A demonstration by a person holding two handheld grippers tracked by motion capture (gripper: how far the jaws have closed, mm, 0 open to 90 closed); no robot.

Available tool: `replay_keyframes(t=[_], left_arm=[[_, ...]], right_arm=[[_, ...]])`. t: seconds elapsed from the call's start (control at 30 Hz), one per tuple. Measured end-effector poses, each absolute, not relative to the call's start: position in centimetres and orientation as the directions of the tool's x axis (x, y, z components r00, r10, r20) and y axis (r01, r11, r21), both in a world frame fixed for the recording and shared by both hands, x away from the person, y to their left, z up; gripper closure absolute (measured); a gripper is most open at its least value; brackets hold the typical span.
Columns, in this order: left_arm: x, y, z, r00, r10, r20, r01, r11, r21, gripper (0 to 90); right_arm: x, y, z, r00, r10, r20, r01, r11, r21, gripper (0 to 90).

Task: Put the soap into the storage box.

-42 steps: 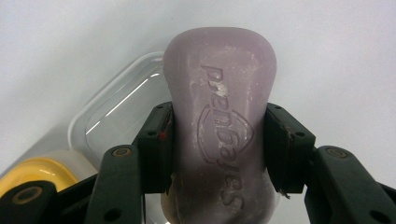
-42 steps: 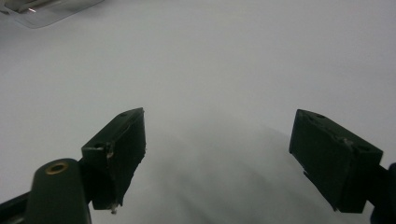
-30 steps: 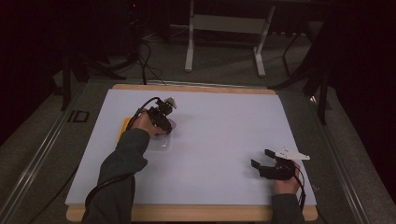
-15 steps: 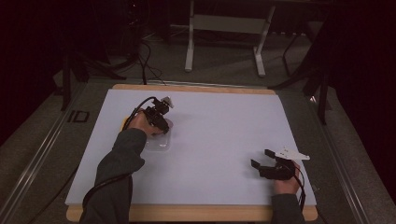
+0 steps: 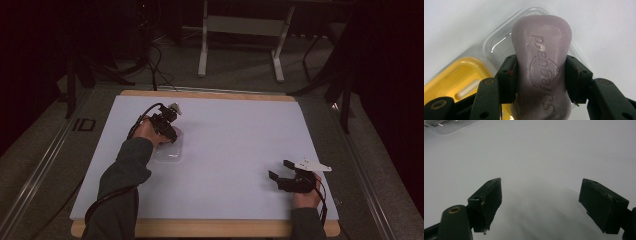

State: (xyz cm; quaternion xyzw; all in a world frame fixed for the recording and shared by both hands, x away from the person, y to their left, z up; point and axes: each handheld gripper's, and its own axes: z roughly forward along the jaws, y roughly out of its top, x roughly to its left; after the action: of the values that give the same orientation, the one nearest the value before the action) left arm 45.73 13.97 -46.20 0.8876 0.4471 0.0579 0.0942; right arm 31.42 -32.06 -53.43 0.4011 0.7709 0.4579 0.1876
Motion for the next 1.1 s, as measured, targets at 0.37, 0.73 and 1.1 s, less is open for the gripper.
replay_keyframes(t=[0.37,0.73,1.1], left_arm=[[45.6,14.7,-46.0,0.584,0.811,0.03,0.787,-0.575,0.222,49.7],[45.3,16.0,-45.6,0.567,0.824,0.008,0.797,-0.551,0.247,49.7],[45.0,16.7,-45.1,0.557,0.83,0.023,0.8,-0.544,0.255,49.7]], right_arm=[[31.4,-32.0,-53.4,-0.607,0.791,0.077,0.446,0.259,0.857,18.1],[31.4,-32.0,-53.4,-0.605,0.792,0.077,0.446,0.257,0.857,18.1],[31.4,-32.1,-53.4,-0.605,0.793,0.077,0.446,0.257,0.857,18.2]])
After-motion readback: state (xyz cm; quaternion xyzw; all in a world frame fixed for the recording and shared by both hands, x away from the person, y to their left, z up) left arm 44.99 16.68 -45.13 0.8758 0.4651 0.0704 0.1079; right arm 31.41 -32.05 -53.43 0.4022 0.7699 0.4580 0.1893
